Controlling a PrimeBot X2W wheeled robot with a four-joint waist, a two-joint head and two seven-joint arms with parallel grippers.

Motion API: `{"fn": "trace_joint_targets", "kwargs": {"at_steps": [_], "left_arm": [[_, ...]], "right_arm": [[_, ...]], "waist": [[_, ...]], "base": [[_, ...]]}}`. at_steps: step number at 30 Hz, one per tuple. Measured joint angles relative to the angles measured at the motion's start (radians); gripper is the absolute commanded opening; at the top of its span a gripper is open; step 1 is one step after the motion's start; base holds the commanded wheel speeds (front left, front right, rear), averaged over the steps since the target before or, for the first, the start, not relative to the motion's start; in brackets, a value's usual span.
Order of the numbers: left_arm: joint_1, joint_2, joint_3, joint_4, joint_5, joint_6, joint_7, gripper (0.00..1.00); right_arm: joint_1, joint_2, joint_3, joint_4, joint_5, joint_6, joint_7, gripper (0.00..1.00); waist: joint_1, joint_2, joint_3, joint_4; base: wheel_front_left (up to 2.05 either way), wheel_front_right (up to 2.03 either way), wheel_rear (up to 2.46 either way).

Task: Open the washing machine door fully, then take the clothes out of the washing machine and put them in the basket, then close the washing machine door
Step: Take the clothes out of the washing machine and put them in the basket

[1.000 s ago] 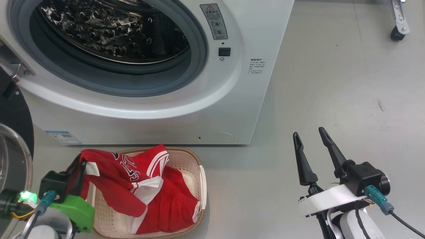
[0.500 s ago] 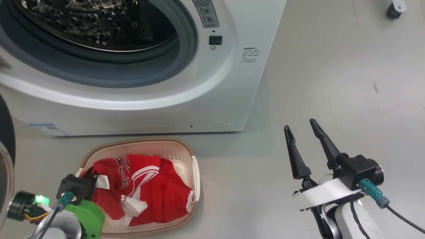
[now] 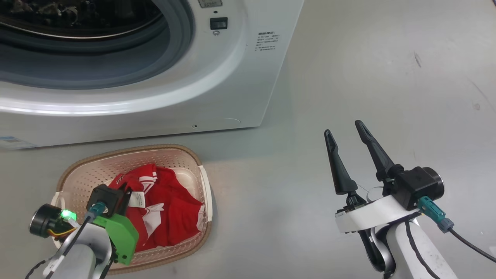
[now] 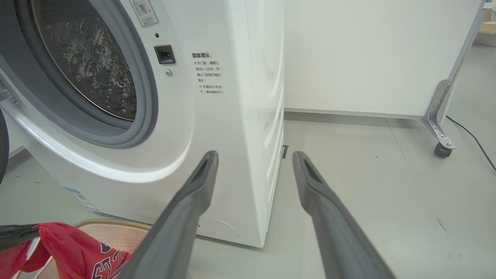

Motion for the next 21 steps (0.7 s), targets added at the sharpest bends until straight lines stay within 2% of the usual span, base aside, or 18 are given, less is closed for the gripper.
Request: {"fn": "trace_joint_targets", "kwargs": {"at_steps": [12,21], "left_arm": [[-0.100,-0.028,-0.008,0.114,-0.022,-0.007,-0.001,0.00],[-0.142,-0.026,0.024,0.232,-0.047,-0.009,-0.013,0.00]], "right_arm": [[-0.040,0.003,-0.003,-0.024,0.000,-0.018,0.000,1.00],[-0.042,0.004,-0.022,-0.039,-0.008,-0.037,0.000,1.00]], "waist": [[0.0000,0.0000,0.111,-0.082],[0.0000,0.0000,0.175,-0.093]], "base": [[0.00,0.00,0.00],[0.00,0.00,0.00]]}}
